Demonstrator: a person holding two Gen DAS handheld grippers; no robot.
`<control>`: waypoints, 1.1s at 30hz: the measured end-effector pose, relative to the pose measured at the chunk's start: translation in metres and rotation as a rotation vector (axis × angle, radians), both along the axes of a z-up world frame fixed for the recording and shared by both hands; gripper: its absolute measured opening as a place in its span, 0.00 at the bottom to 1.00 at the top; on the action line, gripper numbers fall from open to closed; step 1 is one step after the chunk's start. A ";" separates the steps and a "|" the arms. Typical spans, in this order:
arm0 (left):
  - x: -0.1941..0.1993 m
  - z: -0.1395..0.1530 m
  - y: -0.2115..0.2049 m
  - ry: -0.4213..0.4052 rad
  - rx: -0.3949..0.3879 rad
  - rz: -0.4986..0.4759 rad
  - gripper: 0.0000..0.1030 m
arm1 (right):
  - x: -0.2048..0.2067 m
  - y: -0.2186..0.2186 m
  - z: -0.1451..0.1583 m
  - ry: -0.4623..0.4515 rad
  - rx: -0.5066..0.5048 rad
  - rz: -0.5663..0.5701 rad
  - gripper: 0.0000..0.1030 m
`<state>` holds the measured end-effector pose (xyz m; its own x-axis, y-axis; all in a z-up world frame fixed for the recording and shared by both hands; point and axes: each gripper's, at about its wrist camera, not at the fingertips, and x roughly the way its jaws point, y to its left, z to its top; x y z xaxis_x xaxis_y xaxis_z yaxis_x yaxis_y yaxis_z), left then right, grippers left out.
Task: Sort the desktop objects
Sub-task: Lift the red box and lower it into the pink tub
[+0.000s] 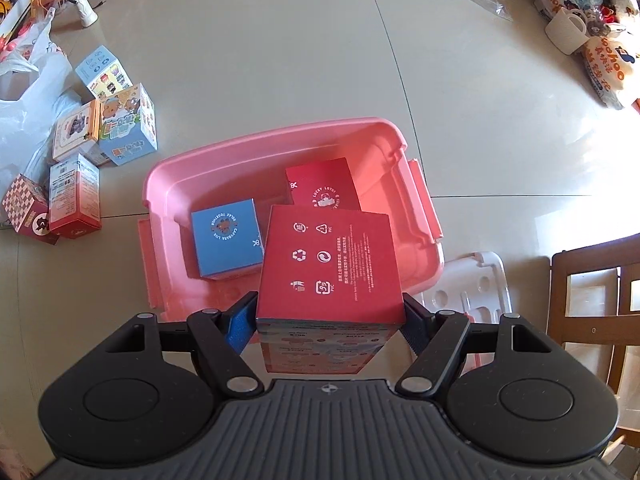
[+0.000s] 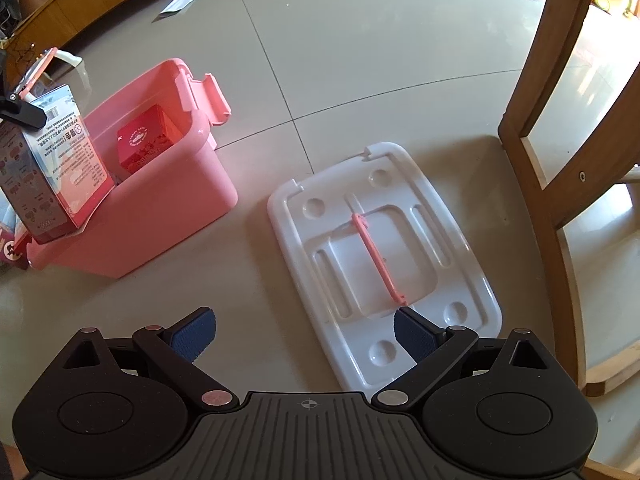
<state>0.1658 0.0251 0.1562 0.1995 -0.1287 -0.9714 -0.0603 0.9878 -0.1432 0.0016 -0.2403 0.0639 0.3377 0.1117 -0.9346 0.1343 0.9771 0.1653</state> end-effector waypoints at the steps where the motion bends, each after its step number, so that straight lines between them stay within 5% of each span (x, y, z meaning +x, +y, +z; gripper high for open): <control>1: 0.004 -0.002 0.000 0.001 0.004 0.003 0.72 | 0.001 0.000 -0.001 0.002 -0.005 0.000 0.92; 14: 0.053 -0.028 -0.022 0.010 0.044 0.002 0.72 | 0.012 0.003 -0.019 0.034 -0.046 0.029 0.92; 33: 0.044 -0.056 -0.005 -0.063 0.034 0.200 0.69 | 0.017 0.003 -0.021 0.027 -0.038 0.025 0.92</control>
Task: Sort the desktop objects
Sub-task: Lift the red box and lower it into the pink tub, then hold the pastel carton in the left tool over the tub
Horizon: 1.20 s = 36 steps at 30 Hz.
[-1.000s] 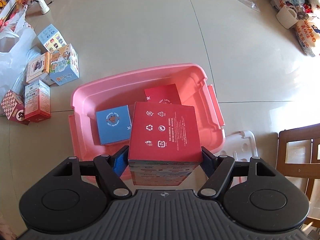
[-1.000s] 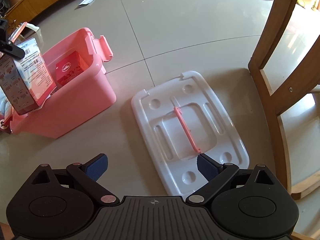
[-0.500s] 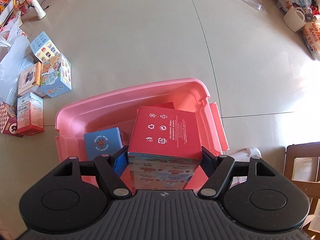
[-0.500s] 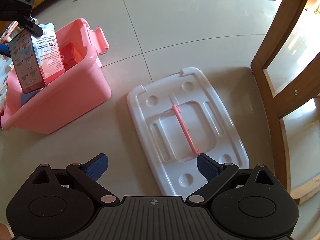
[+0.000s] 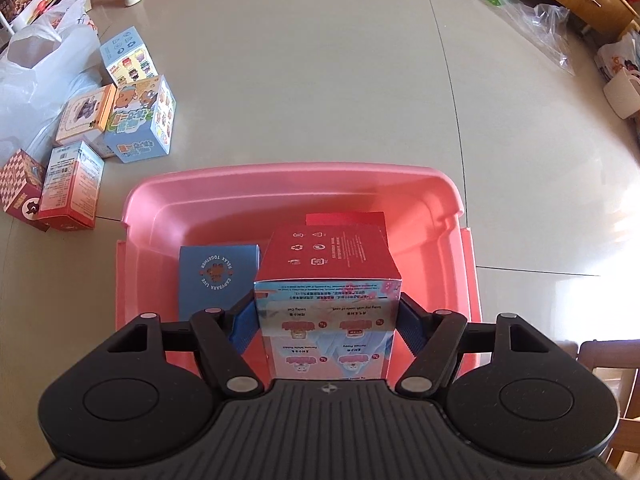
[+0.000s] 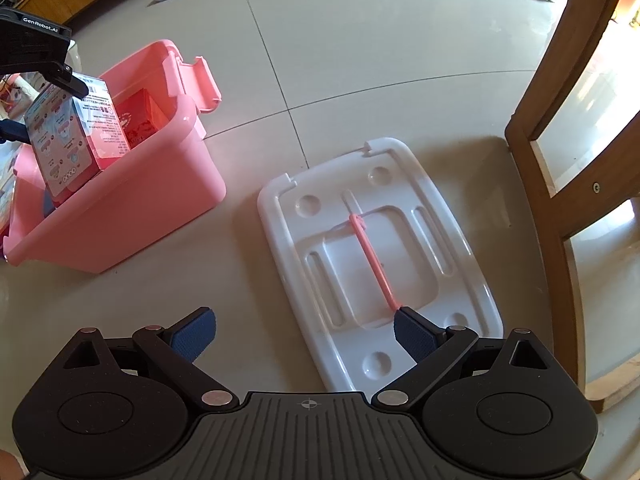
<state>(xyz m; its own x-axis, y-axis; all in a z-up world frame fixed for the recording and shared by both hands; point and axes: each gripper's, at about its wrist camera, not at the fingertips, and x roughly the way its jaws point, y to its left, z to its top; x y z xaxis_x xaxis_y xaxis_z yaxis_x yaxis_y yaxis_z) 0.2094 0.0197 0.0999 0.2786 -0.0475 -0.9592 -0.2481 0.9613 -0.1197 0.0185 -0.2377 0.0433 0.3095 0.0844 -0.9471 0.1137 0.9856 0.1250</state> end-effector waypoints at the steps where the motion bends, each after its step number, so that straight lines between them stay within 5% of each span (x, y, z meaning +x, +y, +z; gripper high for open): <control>1: -0.001 -0.001 -0.001 -0.008 0.004 0.002 0.69 | 0.000 0.000 0.000 0.001 0.000 -0.001 0.92; 27: -0.023 -0.049 -0.021 0.030 0.072 -0.034 0.70 | 0.003 0.003 -0.013 0.035 0.010 0.008 0.92; 36: -0.018 -0.049 -0.010 0.118 0.000 0.022 0.74 | 0.004 0.004 -0.015 0.038 0.016 0.012 0.92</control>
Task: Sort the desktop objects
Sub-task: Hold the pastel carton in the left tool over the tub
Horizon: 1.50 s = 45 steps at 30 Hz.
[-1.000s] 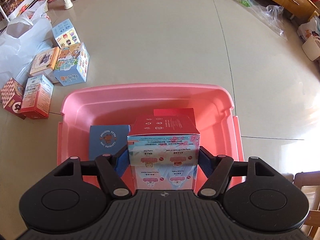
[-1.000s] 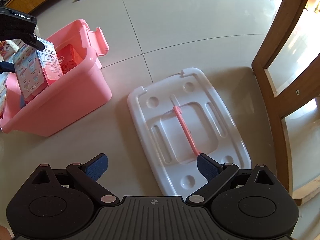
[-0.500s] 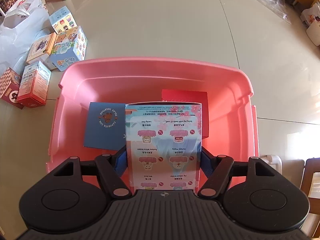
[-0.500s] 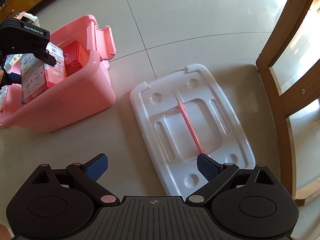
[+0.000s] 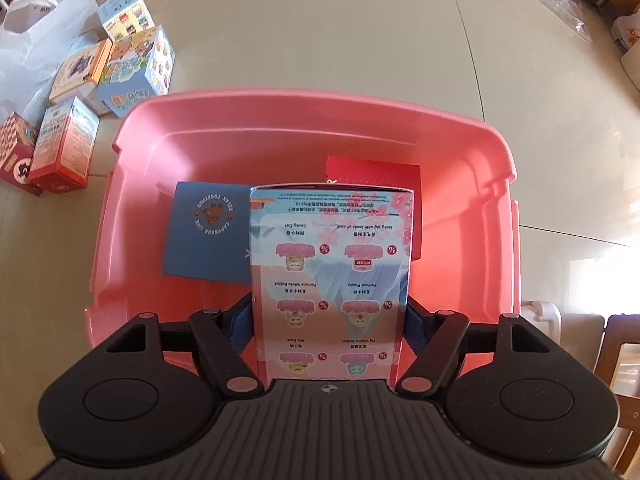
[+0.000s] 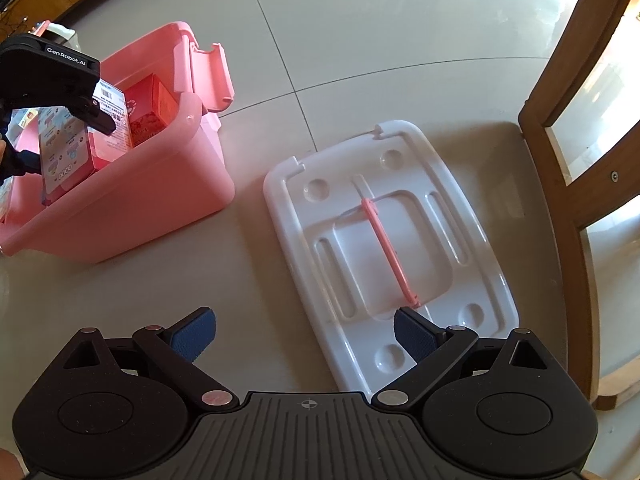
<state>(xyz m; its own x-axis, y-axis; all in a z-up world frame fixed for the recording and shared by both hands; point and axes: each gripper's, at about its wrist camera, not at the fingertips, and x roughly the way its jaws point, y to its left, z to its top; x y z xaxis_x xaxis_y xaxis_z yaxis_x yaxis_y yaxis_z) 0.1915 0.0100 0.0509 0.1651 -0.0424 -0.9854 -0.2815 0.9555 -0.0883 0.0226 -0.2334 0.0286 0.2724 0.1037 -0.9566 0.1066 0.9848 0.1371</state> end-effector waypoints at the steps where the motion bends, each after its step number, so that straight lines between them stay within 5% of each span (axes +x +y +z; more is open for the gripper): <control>1: 0.000 0.000 0.003 0.010 -0.014 0.014 0.74 | 0.000 0.000 0.000 0.000 0.000 -0.001 0.92; 19: -0.013 0.011 0.009 -0.148 0.001 -0.046 0.69 | 0.001 0.001 0.001 -0.001 0.008 -0.004 0.92; 28: -0.019 0.012 -0.010 -0.186 0.106 -0.377 0.69 | 0.002 0.003 0.000 0.000 0.017 -0.001 0.92; 35: -0.020 0.021 -0.025 -0.194 0.095 -0.695 0.69 | 0.002 0.005 0.000 0.002 0.021 0.007 0.92; 45: -0.016 0.007 -0.033 -0.139 0.183 -0.894 0.69 | 0.002 0.005 -0.004 0.017 0.009 0.006 0.92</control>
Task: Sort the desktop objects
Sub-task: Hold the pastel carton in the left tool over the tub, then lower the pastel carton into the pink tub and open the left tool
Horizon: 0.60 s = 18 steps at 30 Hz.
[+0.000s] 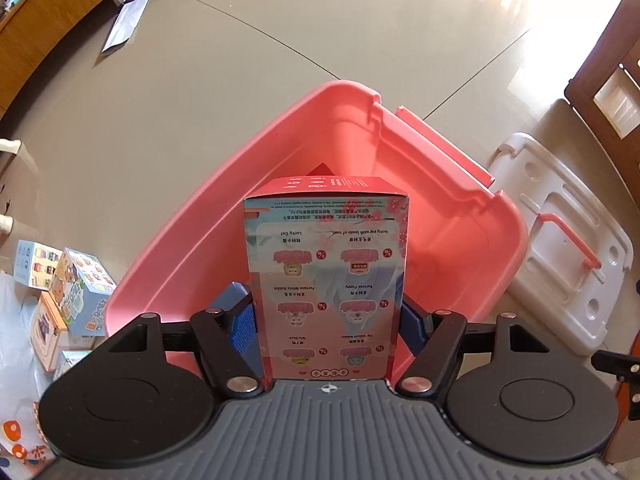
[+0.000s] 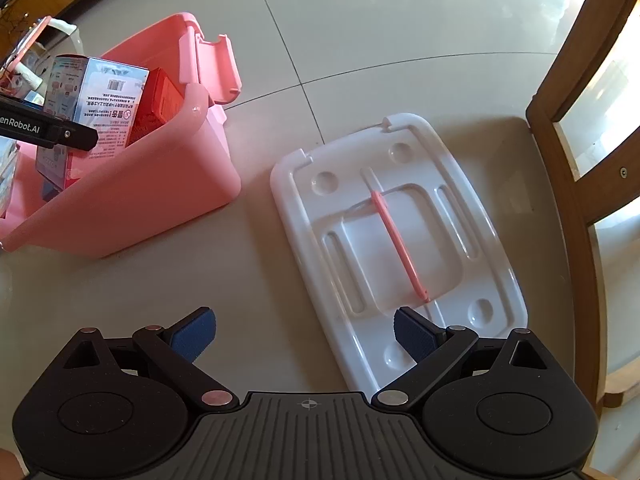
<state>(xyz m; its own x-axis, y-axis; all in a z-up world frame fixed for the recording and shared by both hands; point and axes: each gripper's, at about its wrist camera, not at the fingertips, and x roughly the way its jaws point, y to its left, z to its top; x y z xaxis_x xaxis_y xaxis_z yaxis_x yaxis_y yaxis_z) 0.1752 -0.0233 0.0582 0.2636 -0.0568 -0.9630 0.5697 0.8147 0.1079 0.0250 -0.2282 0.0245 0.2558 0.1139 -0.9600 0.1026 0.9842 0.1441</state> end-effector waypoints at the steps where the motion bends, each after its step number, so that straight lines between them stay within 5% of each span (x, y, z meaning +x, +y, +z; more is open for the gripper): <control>1: -0.002 -0.001 -0.002 0.002 0.008 -0.026 0.69 | 0.000 0.000 -0.001 0.002 -0.001 0.001 0.92; 18: -0.027 -0.012 -0.039 0.042 0.247 -0.595 0.69 | 0.006 0.005 -0.016 0.041 -0.009 0.011 0.92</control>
<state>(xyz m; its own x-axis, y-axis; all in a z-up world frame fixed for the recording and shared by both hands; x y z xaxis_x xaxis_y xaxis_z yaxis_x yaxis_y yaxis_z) 0.1477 -0.0619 0.0466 0.2170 0.0429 -0.9752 0.9242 0.3127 0.2194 0.0310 -0.2229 0.0088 0.2151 0.1081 -0.9706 0.0978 0.9865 0.1316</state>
